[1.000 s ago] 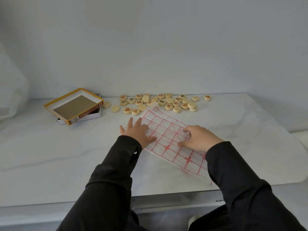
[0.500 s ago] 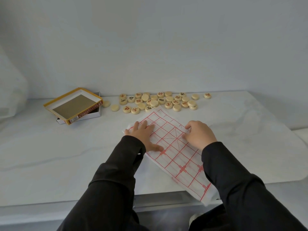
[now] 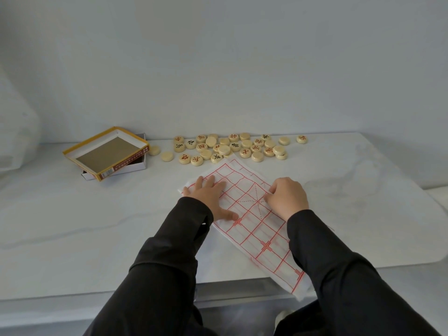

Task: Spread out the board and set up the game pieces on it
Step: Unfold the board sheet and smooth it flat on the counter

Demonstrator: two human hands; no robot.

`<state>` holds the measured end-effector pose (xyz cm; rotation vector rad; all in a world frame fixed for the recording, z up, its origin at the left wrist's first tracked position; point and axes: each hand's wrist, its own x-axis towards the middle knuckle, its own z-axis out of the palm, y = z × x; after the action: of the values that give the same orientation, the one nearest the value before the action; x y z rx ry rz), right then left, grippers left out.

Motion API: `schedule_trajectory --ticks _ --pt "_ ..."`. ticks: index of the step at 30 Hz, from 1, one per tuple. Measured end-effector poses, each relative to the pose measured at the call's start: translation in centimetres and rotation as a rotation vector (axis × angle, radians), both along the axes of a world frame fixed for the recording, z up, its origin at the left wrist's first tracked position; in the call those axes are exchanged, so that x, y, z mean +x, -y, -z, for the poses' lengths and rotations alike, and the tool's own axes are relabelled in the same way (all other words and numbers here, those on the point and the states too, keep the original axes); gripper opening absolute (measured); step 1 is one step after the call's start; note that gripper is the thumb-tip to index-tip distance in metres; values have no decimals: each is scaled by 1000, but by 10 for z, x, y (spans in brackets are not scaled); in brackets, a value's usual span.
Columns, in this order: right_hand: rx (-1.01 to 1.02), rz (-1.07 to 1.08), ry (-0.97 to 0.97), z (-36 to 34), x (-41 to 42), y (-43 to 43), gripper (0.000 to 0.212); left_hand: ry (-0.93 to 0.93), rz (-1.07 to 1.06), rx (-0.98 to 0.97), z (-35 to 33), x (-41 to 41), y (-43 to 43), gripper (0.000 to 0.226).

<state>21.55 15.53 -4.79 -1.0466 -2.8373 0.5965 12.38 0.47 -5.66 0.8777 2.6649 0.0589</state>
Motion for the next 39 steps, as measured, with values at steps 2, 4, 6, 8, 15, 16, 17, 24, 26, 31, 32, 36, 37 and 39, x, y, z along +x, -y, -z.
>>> schedule_trajectory --ticks 2,4,6,8,15,16,17,24,26,31,32,36,37,39 --pt "5 -22 -63 -3 0 1 24 1 -2 3 0 0 0 95" --pt "-45 -28 -113 -7 1 3 21 -3 -6 2 -1 1 0 95" --pt "-98 -32 -131 -10 0 5 19 -7 -21 7 -1 1 0 98" --pt "-91 -42 -159 -13 1 7 16 -21 -48 28 -2 1 -2 102" --pt "358 -265 -463 -23 6 11 9 -84 -260 437 -10 -1 -3 99" --pt "345 -307 -493 -23 6 11 13 -66 -292 529 -11 -1 -3 97" --pt "316 -349 -512 -24 7 12 16 -39 -323 608 -12 -2 -3 96" --pt "35 -341 -632 -45 15 14 15 217 -488 876 -21 -11 6 84" --pt "29 -335 -665 -46 14 17 17 238 -493 934 -25 -8 7 79" --pt "106 -409 -739 -46 14 24 19 244 -560 1073 -33 -8 13 65" --pt "136 -413 -752 -45 14 23 20 241 -583 1096 -35 -9 15 62" --pt "314 -391 -773 -40 13 24 25 145 -587 1095 -38 -8 18 35" --pt "360 -396 -786 -40 13 25 25 117 -593 1092 -37 -7 18 29" --pt "416 -391 -805 -39 13 25 26 82 -626 1093 -35 -6 19 24"
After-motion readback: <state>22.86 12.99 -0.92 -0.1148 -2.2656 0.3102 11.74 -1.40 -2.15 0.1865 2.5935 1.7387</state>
